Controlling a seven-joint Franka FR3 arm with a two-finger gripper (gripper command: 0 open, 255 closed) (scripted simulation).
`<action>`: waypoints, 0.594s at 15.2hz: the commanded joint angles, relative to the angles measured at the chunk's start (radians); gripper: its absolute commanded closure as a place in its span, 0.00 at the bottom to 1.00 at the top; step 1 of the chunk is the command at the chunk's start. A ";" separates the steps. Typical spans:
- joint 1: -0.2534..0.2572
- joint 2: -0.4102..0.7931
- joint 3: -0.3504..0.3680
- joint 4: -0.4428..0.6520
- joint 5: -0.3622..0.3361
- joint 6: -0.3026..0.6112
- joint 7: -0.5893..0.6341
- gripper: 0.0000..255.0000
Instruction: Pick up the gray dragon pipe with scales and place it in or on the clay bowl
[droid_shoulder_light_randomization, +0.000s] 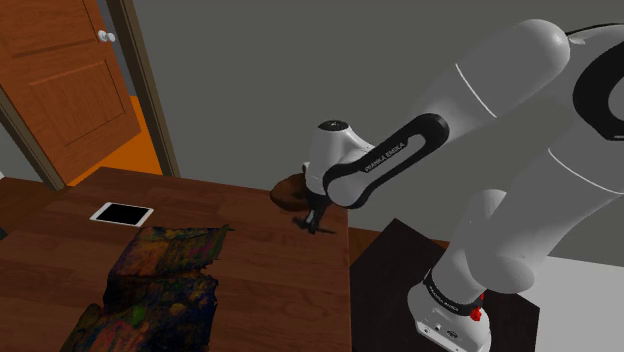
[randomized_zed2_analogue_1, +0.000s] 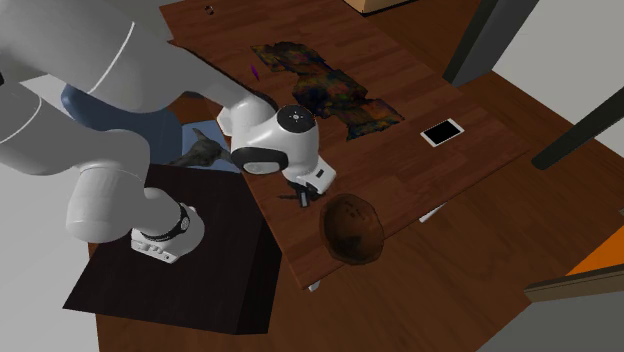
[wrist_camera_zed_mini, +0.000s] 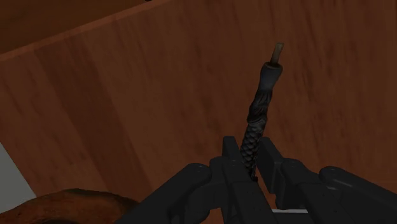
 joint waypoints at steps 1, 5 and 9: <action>-0.001 -0.030 0.000 0.007 -0.002 -0.037 0.002 1.00; -0.002 -0.082 -0.001 0.023 -0.005 -0.106 0.005 1.00; -0.003 -0.130 -0.002 0.043 -0.008 -0.173 0.008 1.00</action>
